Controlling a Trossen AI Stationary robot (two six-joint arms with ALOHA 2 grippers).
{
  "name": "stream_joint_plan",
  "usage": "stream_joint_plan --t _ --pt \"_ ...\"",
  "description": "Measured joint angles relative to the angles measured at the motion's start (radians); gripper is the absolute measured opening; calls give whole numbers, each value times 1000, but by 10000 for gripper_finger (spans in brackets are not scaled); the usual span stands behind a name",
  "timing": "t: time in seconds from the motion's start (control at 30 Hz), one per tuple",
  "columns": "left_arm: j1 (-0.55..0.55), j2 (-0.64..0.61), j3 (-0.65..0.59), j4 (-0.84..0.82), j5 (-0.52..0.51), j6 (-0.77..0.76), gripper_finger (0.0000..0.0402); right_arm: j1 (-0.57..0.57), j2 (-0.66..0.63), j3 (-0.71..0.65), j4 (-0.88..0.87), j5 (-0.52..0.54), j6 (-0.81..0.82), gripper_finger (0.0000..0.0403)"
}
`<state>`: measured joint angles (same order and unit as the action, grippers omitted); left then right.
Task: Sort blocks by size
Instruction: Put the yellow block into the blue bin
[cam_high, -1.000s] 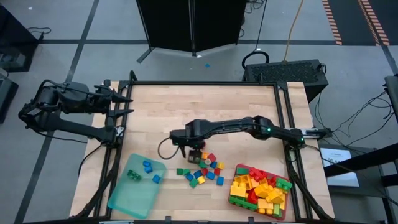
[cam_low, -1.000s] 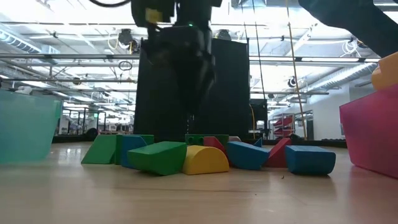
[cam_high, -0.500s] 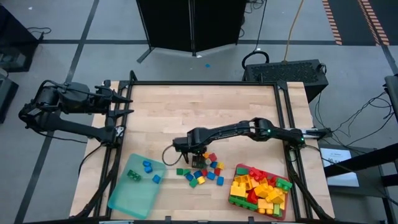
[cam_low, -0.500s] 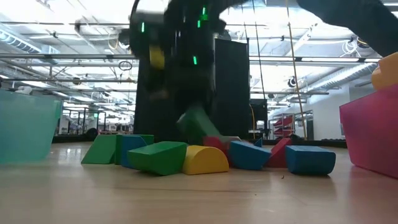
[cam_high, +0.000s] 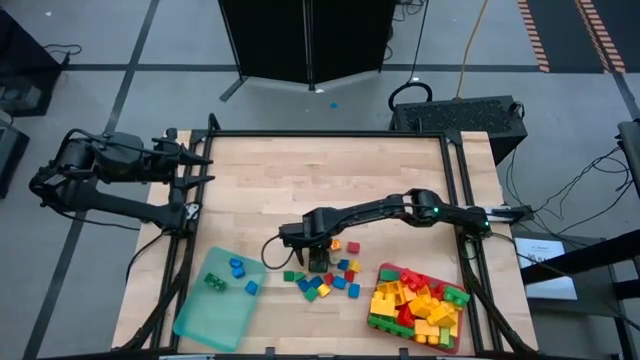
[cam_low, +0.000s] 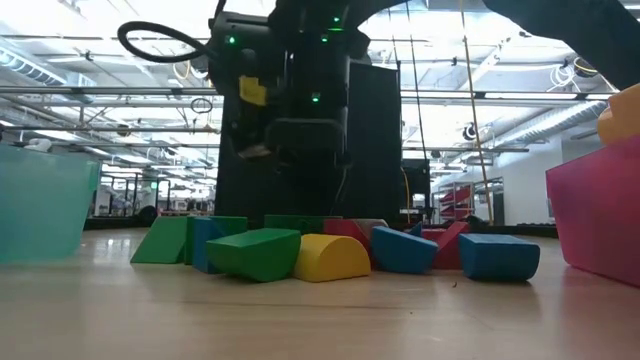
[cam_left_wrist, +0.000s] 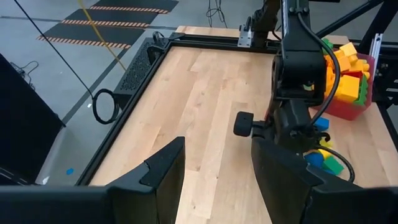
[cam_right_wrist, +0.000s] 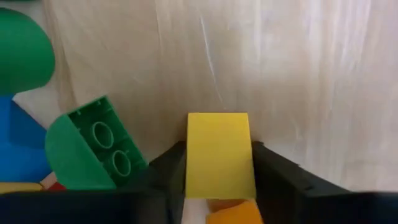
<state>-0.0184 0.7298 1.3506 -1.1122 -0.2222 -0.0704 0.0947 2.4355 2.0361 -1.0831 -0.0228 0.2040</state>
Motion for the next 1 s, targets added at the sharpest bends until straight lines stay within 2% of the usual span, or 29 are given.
stream_joint_plan --t 0.07,0.27,0.5,0.67,0.87,1.0 --pt "0 0 0 0 0 0 187 0 0 0 3 6 -11 115" --pt "0 0 0 0 0 2 187 -1 2 12 -8 8 -10 115" --pt "0 0 0 0 -4 5 187 -5 15 190 6 41 -10 115" --pt "0 0 0 0 -18 7 187 9 7 318 213 6 -7 115" --pt "0 0 0 0 -20 6 187 42 8 316 660 -119 -14 115" --pt "0 0 0 -1 -25 7 187 57 45 317 813 -205 -19 115"
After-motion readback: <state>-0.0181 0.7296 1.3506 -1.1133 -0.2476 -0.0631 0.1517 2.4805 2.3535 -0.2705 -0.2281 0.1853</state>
